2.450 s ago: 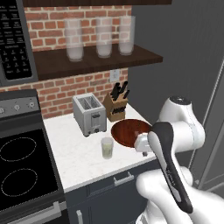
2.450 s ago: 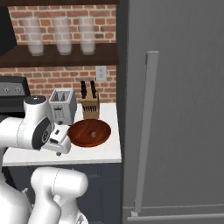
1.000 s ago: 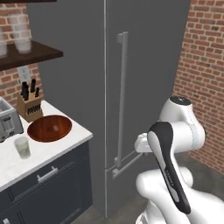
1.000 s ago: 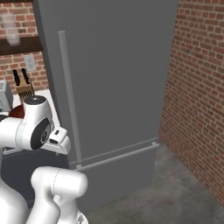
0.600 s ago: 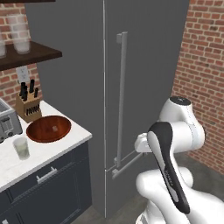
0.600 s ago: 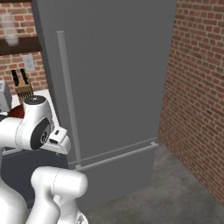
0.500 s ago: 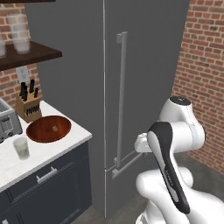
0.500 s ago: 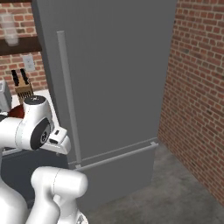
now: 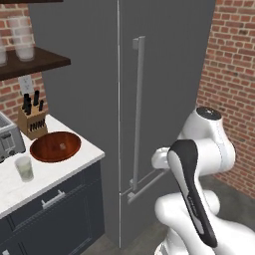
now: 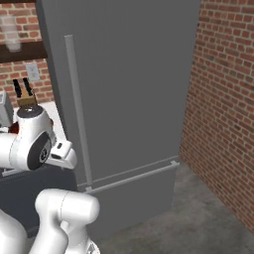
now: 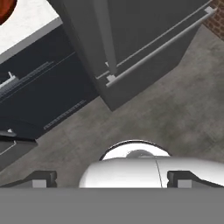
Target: Grab a lemon wedge from the fridge and one ice cube from the ice bowl, and put them in the glass of lemonade.
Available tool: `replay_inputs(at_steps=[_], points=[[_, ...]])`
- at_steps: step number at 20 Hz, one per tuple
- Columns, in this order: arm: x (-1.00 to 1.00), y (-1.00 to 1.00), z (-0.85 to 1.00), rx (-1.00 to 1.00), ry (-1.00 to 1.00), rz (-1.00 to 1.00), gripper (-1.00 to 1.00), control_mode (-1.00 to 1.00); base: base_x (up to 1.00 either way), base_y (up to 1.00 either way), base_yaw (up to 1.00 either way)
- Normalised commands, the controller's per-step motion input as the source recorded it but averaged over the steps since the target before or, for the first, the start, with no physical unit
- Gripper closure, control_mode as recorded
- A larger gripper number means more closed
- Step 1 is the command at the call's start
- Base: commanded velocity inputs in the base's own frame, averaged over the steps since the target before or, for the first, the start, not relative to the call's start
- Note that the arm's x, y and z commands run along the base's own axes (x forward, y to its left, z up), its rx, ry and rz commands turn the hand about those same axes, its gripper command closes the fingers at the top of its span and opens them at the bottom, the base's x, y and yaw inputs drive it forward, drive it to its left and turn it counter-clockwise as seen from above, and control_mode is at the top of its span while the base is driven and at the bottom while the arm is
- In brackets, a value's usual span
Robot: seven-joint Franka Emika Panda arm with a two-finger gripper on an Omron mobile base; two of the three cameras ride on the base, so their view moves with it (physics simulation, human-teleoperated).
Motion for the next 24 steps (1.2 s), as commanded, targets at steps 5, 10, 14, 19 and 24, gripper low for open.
replay_inputs(at_steps=[5, 10, 14, 19, 24], points=[[0.13, 0.18, 0.51, 0.02, -0.34, 0.02, -1.0, -1.0, 0.0, 0.0, 0.0], [0.97, 0.3, 1.0, 0.0, -0.16, 0.04, -1.0, -1.0, 0.0, 0.0, 0.0], [0.94, -0.11, 0.93, -0.01, -0.06, 0.08, -1.0, -1.0, 0.0, 0.0, 0.0], [0.43, -0.45, 0.31, -0.04, 0.0, 0.12, -1.0, -1.0, 0.0, 0.0, 0.0], [0.23, -0.15, -0.1, 0.0, -0.03, 0.17, -1.0, -1.0, 0.0, 0.0, 0.0]])
